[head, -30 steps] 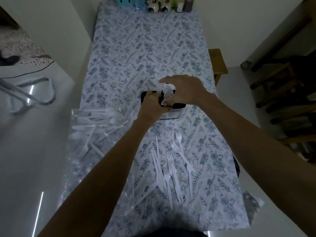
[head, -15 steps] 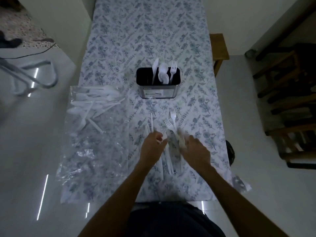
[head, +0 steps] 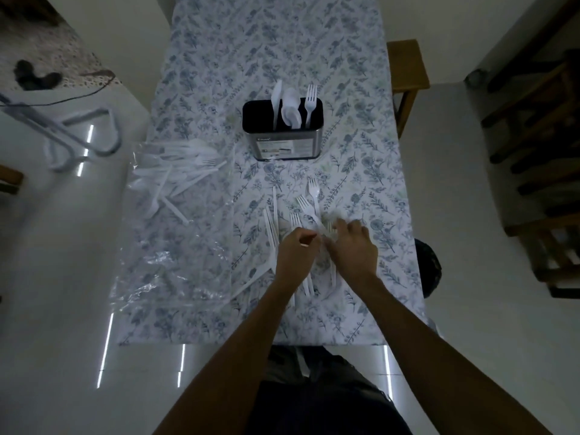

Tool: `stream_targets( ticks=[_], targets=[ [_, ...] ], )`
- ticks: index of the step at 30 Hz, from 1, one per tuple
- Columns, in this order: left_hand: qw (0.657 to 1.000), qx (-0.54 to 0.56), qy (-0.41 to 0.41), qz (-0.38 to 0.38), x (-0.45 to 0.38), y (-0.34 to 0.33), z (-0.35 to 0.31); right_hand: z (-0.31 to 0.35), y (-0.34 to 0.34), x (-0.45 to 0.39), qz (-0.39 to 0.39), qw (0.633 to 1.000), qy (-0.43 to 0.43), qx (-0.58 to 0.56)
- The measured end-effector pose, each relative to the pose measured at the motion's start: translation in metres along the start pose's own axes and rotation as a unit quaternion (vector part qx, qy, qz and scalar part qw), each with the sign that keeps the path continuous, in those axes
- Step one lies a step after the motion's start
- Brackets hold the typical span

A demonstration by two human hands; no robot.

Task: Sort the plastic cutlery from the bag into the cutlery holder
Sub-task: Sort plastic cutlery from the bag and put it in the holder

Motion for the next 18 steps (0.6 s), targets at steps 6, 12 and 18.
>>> stream_targets(
  ticks=[6,12,18],
  targets=[
    [0.997,0.015,0.072,0.025,-0.014,0.02,-0.008,0.014,0.01,-0.026,-0.016,1.0,0.007,0.014],
    [0.942,0.244,0.219,0.074,-0.021,0.008,-0.002,0.033,0.021,0.034,-0.034,0.974,0.011,-0.225],
    [0.859,0.417,0.278,0.099,-0.024,0.013,0.014,0.002,-0.013,0.032,0.014,0.98,-0.11,-0.163]
  ],
)
Point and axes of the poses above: each hand's wrist, its own x-axis away from the middle knuckle, its own y-axis out of the back of the hand, z = x × y, the point moved 4 cm from there along -x, towards the middle knuckle, and after that the axes turned 9 degrees about y, right-handed, at the moved point
